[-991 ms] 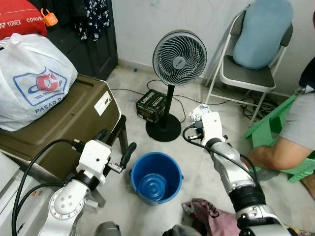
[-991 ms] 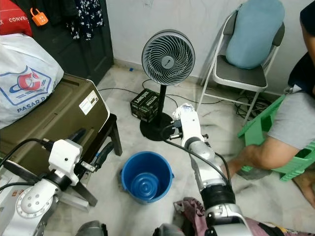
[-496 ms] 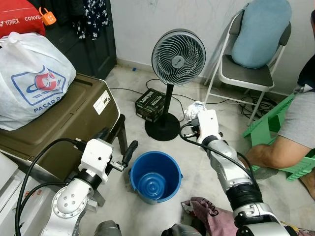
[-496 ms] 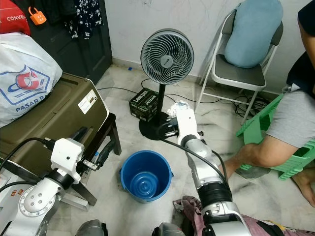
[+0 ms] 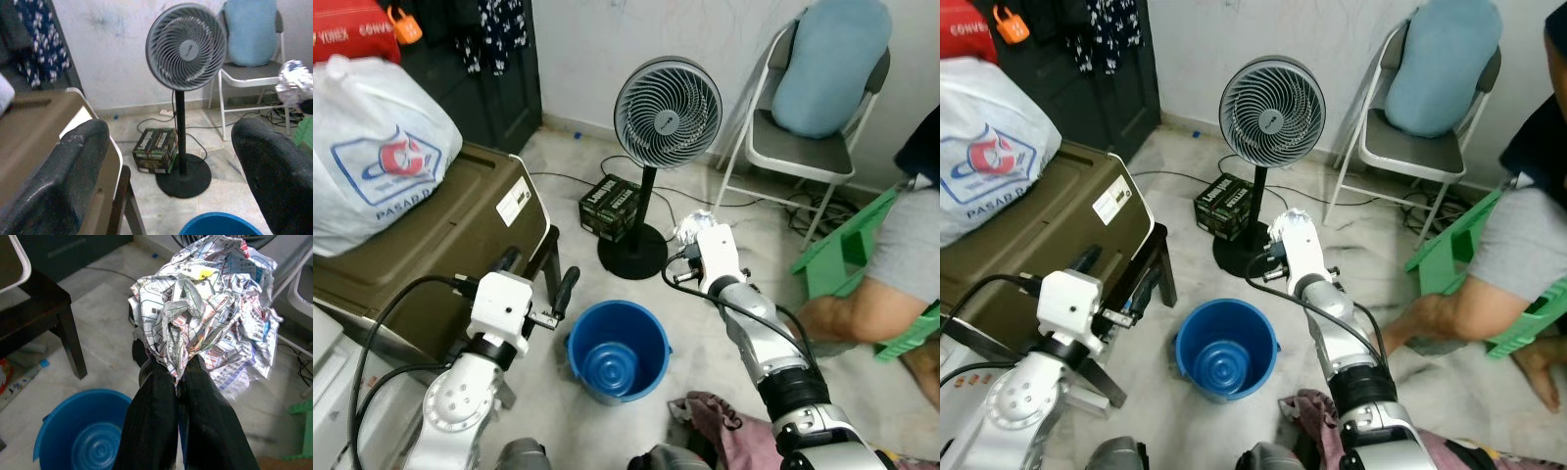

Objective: Clean up the room

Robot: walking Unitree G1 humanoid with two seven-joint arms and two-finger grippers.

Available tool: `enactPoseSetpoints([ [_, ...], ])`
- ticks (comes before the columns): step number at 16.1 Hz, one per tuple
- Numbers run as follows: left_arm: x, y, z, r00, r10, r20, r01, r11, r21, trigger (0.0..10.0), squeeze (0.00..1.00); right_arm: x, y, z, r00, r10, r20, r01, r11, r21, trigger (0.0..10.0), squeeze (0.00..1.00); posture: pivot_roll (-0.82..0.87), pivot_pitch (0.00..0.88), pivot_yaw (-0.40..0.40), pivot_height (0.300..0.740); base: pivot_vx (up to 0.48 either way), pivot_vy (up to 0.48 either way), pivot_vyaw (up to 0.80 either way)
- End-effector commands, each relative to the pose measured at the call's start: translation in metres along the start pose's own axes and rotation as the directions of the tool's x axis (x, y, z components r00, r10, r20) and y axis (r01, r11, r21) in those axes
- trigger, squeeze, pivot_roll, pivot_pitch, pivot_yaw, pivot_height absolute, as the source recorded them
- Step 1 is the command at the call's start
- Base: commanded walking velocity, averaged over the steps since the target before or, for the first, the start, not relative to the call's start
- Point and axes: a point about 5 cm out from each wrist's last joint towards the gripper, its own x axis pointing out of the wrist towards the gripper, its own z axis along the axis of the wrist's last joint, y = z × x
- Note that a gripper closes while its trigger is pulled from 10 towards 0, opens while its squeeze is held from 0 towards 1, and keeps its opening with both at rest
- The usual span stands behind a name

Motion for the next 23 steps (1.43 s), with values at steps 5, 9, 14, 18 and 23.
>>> enactPoseSetpoints([
  [5,0.006,0.003,0.000,0.999,0.004,0.034,-0.005,1.000,0.028,10.0,0.00,-0.038,-0.019,-0.021,0.998,-0.040,0.044,0.037,0.997,0.061,10.0,0.00,-0.06,0.000,-0.059,0.740,0.000,0.000,0.00],
  [9,-0.013,0.014,-0.012,0.992,0.129,-0.008,-0.129,0.990,-0.063,10.0,0.00,-0.082,-0.037,-0.041,0.993,-0.076,0.088,0.072,0.996,0.046,10.0,0.00,-0.09,0.000,-0.053,0.740,0.000,0.000,0.00],
  [14,-0.008,0.015,-0.007,0.985,0.172,0.012,-0.170,0.981,-0.092,10.0,0.00,-0.085,-0.033,-0.037,0.993,-0.049,0.107,0.046,0.999,0.028,10.0,0.00,-0.09,0.000,-0.058,0.740,0.000,0.000,0.00],
  [18,-0.009,0.019,0.006,0.983,0.178,0.034,-0.175,0.981,-0.081,10.0,0.00,-0.082,-0.033,-0.018,0.984,-0.039,0.175,0.045,0.999,-0.028,10.0,0.00,-0.08,0.056,-0.042,0.740,0.000,0.000,0.00],
  [23,-0.011,0.029,0.021,0.977,0.208,0.048,-0.207,0.978,-0.029,10.0,0.00,-0.043,-0.007,0.023,0.968,0.054,0.246,-0.053,0.999,-0.013,10.0,0.00,0.03,0.165,-0.066,0.740,0.000,0.000,0.00],
])
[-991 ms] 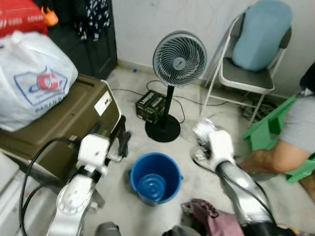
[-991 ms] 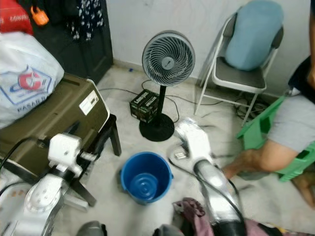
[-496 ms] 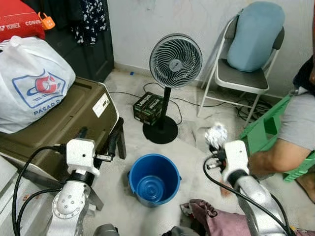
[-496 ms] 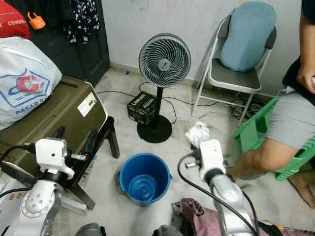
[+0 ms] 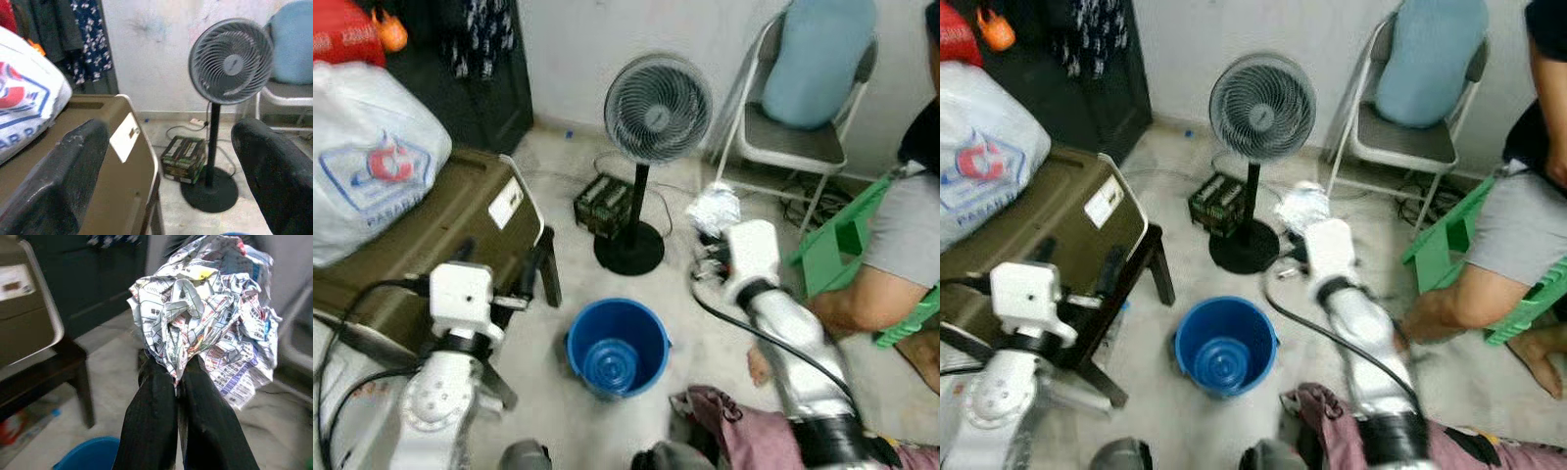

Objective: Clean up the room

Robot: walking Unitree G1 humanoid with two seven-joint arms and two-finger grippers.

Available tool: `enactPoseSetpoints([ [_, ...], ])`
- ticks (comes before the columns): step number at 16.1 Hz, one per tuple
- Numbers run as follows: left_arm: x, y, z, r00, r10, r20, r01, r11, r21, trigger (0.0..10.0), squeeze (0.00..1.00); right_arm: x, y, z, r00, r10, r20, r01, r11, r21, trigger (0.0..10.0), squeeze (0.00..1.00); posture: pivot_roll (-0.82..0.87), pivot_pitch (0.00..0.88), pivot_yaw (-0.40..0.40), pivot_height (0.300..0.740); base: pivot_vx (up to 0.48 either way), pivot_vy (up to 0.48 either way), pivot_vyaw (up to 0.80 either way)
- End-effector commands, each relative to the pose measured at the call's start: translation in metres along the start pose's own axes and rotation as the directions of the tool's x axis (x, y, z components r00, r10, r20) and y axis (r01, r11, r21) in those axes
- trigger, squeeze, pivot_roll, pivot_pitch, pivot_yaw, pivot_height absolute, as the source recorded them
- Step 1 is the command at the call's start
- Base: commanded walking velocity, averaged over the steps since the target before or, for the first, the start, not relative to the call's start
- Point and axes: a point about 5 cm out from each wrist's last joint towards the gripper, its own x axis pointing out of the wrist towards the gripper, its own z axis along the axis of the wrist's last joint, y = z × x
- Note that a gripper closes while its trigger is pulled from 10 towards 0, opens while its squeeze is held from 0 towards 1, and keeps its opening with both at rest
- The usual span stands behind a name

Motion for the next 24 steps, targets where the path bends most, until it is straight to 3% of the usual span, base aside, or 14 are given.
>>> enactPoseSetpoints([
  [1,-0.002,0.001,0.008,1.000,0.002,0.011,-0.002,1.000,0.015,10.0,0.00,0.003,0.003,-0.005,1.000,0.005,-0.029,-0.005,1.000,-0.003,10.0,0.00,0.04,0.177,-0.071,0.740,0.000,0.000,0.00],
  [6,-0.013,0.002,0.020,1.000,-0.013,0.024,0.011,0.996,0.083,10.0,0.00,0.021,0.023,-0.010,0.996,0.006,-0.088,-0.004,1.000,0.022,10.0,0.00,0.10,0.196,-0.062,0.740,0.000,0.000,0.00],
  [8,-0.013,0.013,0.030,0.997,0.053,0.055,-0.060,0.990,0.126,10.0,0.00,0.033,0.034,-0.023,0.981,-0.017,-0.193,0.028,0.998,0.053,10.0,0.00,0.12,0.227,-0.039,0.740,0.000,0.000,0.00],
  [10,-0.013,0.014,0.031,0.997,0.059,0.048,-0.065,0.991,0.119,10.0,0.00,0.035,0.036,-0.027,0.975,-0.018,-0.220,0.030,0.998,0.051,10.0,0.00,0.12,0.234,-0.035,0.740,0.000,0.000,0.00],
  [12,-0.014,0.006,0.038,0.999,-0.018,0.047,0.011,0.990,0.137,10.0,0.00,0.038,0.044,-0.039,0.956,-0.029,-0.292,0.046,0.998,0.052,10.0,0.00,0.14,0.274,-0.020,0.740,0.000,0.000,0.00],
  [15,-0.019,-0.002,0.050,0.991,-0.121,0.053,0.110,0.977,0.185,10.0,0.00,0.039,0.044,-0.044,0.948,-0.057,-0.313,0.081,0.995,0.062,10.0,0.00,0.16,0.326,-0.004,0.740,0.000,0.000,0.00],
  [20,-0.035,-0.016,0.052,0.987,-0.162,0.002,0.160,0.976,0.151,10.0,0.00,0.043,0.048,-0.050,0.931,-0.093,-0.353,0.116,0.992,0.045,10.0,0.00,0.18,0.390,0.007,0.740,0.000,0.000,0.00],
  [24,-0.049,-0.017,0.049,0.982,-0.181,-0.057,0.188,0.971,0.149,10.0,0.00,0.050,0.043,-0.057,0.904,-0.152,-0.400,0.174,0.985,0.017,10.0,0.00,0.20,0.412,0.012,0.740,0.000,0.000,0.00],
])
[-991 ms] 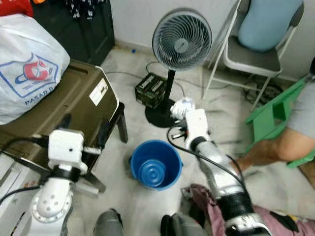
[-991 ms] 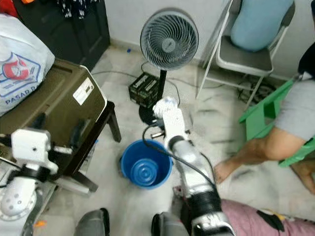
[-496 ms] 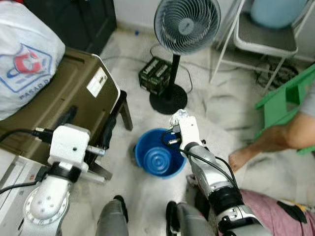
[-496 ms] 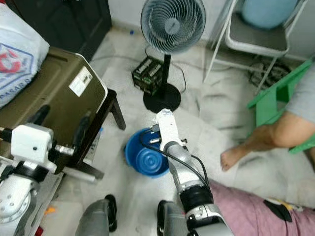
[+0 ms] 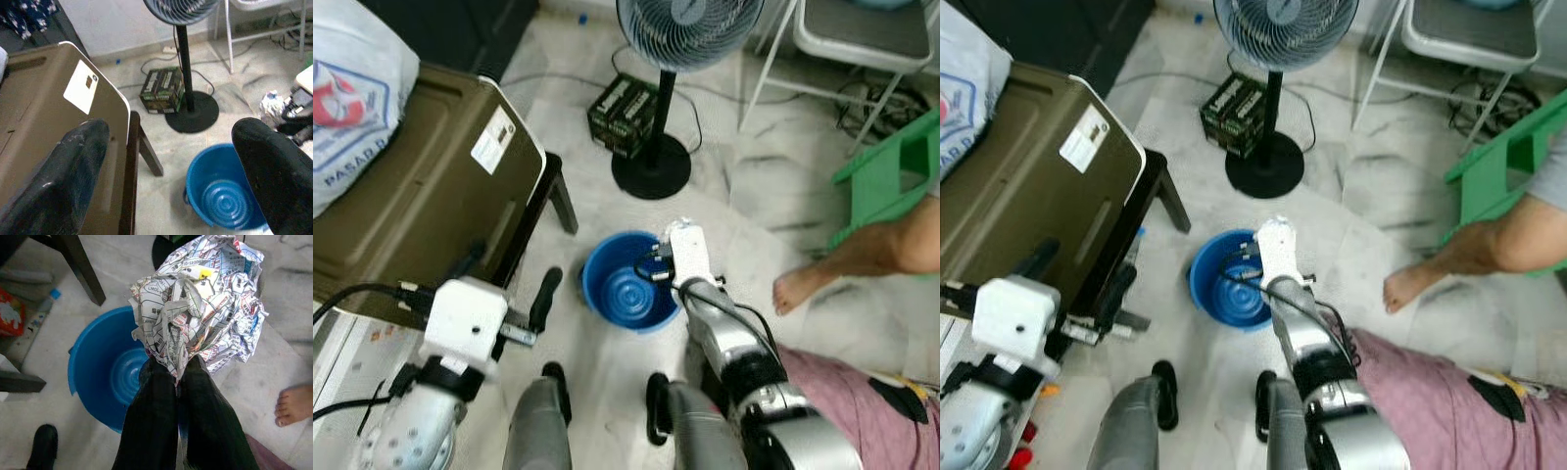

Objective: Clean up the room

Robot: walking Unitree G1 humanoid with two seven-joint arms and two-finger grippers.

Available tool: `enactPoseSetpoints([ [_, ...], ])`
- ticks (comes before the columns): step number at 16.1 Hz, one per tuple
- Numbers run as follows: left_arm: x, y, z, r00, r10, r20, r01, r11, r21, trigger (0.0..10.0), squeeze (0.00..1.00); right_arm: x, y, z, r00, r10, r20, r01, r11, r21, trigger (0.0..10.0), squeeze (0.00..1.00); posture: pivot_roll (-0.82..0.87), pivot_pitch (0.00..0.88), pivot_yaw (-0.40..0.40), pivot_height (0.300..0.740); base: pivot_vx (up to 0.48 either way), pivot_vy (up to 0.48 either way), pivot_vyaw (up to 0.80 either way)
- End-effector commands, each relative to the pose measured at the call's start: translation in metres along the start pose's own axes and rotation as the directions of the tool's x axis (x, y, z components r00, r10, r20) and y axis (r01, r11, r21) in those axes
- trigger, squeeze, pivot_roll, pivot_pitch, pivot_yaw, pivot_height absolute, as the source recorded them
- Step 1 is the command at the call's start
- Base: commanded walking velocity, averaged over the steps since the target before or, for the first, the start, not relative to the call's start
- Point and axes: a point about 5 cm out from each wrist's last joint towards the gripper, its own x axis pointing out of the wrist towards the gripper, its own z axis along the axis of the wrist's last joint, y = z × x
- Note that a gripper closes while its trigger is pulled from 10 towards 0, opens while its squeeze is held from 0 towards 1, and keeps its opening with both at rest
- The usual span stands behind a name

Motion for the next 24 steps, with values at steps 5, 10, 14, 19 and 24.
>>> enactPoseSetpoints([
  [5,-0.024,0.005,0.000,0.997,0.003,-0.083,-0.001,1.000,0.029,10.0,0.00,0.006,0.010,-0.018,0.996,-0.009,-0.086,0.006,0.999,-0.038,10.0,0.00,0.25,0.441,0.006,0.740,0.000,0.000,0.00],
  [10,-0.034,0.008,0.002,0.993,0.022,-0.116,-0.018,0.999,0.037,10.0,0.00,0.009,0.024,-0.005,0.998,0.015,-0.066,-0.018,0.999,-0.040,10.0,0.00,0.28,0.457,0.009,0.740,0.000,0.000,0.00],
  [14,-0.036,0.008,0.002,0.992,0.020,-0.124,-0.015,0.999,0.034,10.0,0.00,0.011,0.039,0.012,0.998,0.060,-0.009,-0.061,0.998,-0.005,10.0,0.00,0.29,0.457,0.009,0.740,0.000,0.000,0.00],
  [19,-0.035,0.007,0.002,0.992,0.018,-0.126,-0.016,1.000,0.024,10.0,0.00,0.011,0.048,0.023,0.995,0.090,0.036,-0.091,0.996,0.002,10.0,0.00,0.29,0.457,0.006,0.740,0.000,0.000,0.00],
  [24,-0.034,0.007,0.002,0.992,0.017,-0.125,-0.015,1.000,0.023,10.0,0.00,0.011,0.045,0.020,0.995,0.093,0.030,-0.094,0.996,0.013,10.0,1.00,0.28,0.453,0.006,0.740,0.000,0.000,0.00],
])
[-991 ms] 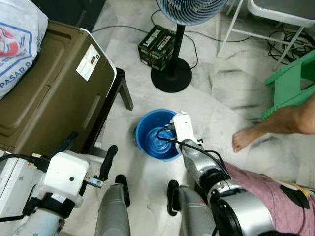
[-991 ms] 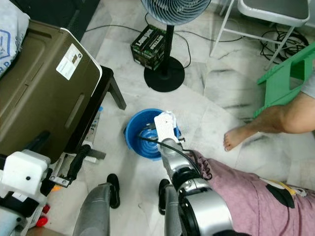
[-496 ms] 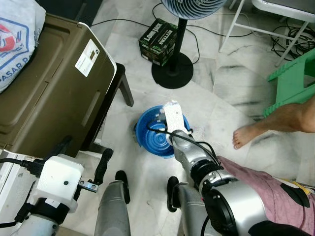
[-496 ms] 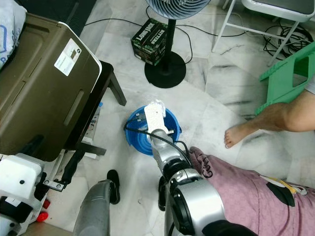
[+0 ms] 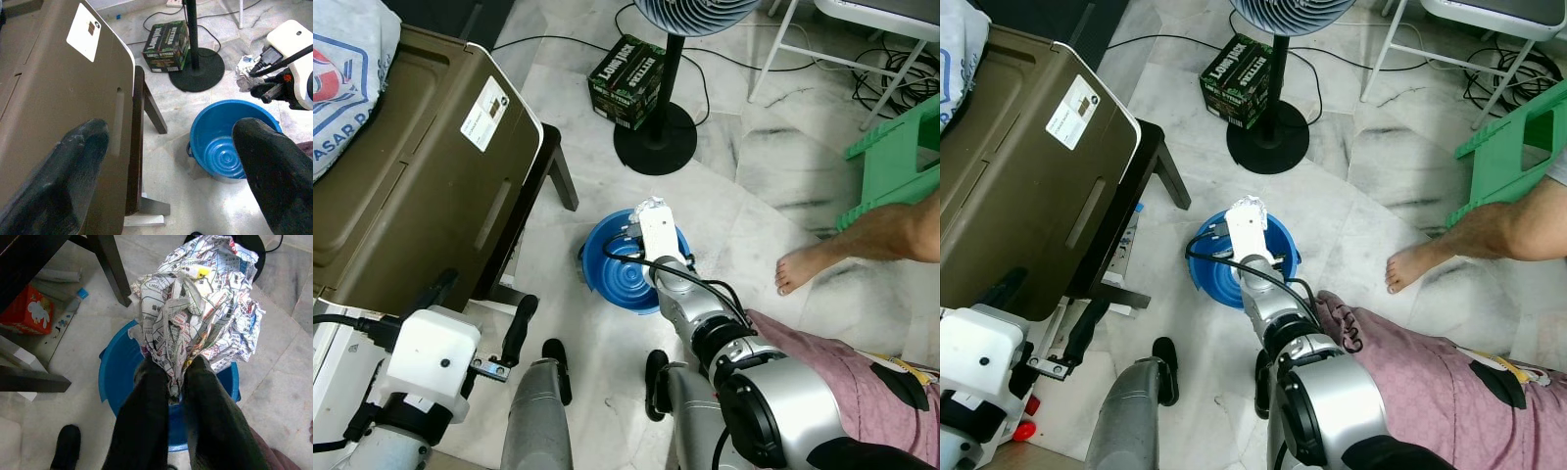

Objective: Clean up the room

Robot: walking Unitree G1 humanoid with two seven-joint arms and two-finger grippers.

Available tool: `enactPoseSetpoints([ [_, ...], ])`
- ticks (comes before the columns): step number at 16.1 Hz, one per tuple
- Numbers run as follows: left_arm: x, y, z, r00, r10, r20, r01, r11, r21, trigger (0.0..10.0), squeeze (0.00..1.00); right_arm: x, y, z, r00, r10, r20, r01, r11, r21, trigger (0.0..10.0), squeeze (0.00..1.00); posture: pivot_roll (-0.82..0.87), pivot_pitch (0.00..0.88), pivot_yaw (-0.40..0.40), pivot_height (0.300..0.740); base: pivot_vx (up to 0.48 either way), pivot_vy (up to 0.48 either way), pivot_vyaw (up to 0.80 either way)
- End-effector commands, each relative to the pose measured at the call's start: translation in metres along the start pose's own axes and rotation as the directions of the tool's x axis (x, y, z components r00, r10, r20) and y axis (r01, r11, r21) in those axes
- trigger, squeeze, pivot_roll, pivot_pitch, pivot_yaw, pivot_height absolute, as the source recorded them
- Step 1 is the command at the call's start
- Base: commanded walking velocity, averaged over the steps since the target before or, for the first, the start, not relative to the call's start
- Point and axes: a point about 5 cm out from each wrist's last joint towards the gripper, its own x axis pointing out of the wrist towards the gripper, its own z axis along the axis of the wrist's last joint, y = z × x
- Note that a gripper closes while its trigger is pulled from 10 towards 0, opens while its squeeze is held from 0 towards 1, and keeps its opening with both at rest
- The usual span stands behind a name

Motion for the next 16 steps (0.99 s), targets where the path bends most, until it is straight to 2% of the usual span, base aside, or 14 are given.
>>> enactPoseSetpoints([
  [1,-0.003,-0.002,0.000,1.000,-0.012,-0.015,0.012,1.000,-0.005,10.0,0.00,-0.002,0.009,-0.010,0.999,0.025,-0.039,-0.025,0.999,0.021,10.0,1.00,0.28,0.452,0.006,0.740,0.000,0.000,0.00],
  [16,0.007,0.000,-0.003,1.000,-0.007,-0.002,0.007,1.000,-0.007,10.0,0.00,0.001,0.004,0.002,1.000,0.001,-0.006,-0.001,1.000,0.031,10.0,1.00,0.28,0.417,0.013,0.740,0.000,0.000,0.00],
])
